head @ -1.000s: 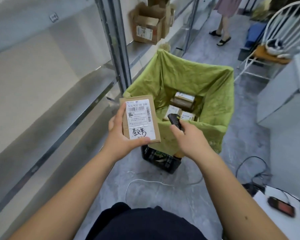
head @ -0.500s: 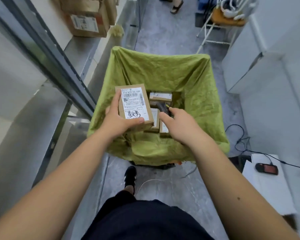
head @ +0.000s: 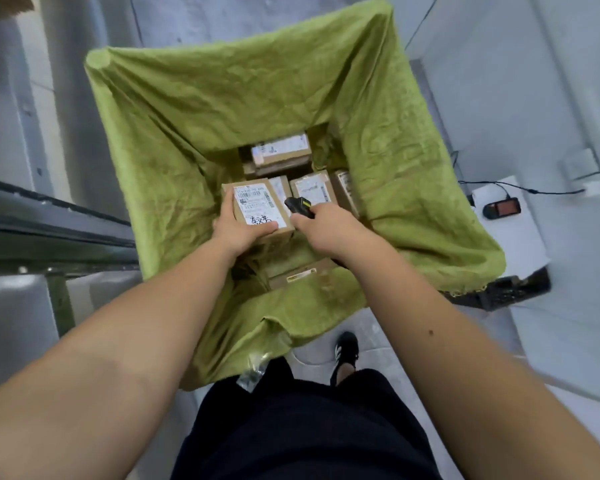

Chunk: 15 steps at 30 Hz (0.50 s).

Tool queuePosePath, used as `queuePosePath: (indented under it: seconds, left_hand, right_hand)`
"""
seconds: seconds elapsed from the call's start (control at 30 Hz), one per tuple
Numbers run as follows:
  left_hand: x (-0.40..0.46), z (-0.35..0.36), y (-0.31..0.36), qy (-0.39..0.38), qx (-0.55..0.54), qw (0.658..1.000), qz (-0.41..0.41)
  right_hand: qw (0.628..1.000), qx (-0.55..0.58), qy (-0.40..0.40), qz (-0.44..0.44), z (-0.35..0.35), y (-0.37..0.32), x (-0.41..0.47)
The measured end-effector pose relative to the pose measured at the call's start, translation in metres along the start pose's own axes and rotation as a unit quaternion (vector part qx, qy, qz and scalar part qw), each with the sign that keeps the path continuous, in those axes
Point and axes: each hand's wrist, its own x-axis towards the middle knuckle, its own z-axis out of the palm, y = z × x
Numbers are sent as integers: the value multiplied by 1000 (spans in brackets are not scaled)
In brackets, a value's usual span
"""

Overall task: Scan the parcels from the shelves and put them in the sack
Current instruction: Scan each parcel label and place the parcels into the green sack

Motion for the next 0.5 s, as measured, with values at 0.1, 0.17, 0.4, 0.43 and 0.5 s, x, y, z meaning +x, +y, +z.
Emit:
queuePosePath:
  seconds: [0.1,0.17,0.4,0.43,0.5]
  left_hand:
    - [16,10,-5,35,57,998,-10]
    - [20,21,-7,46,93,994,-33]
    - [27,43,-28,77,76,991,-74]
    - [31,42,-33,77,67,992,-75]
    - [40,38,-33,88,58,991,-84]
  right_hand:
    - [1000,12,-17,18,10,-2,10]
    - [999,17,-19,28,14,-1,15]
    - [998,23,-16,52,21,4,29]
    - [998,25,-16,53,21,5,30]
    - [998,27,-19,52,24,6,32]
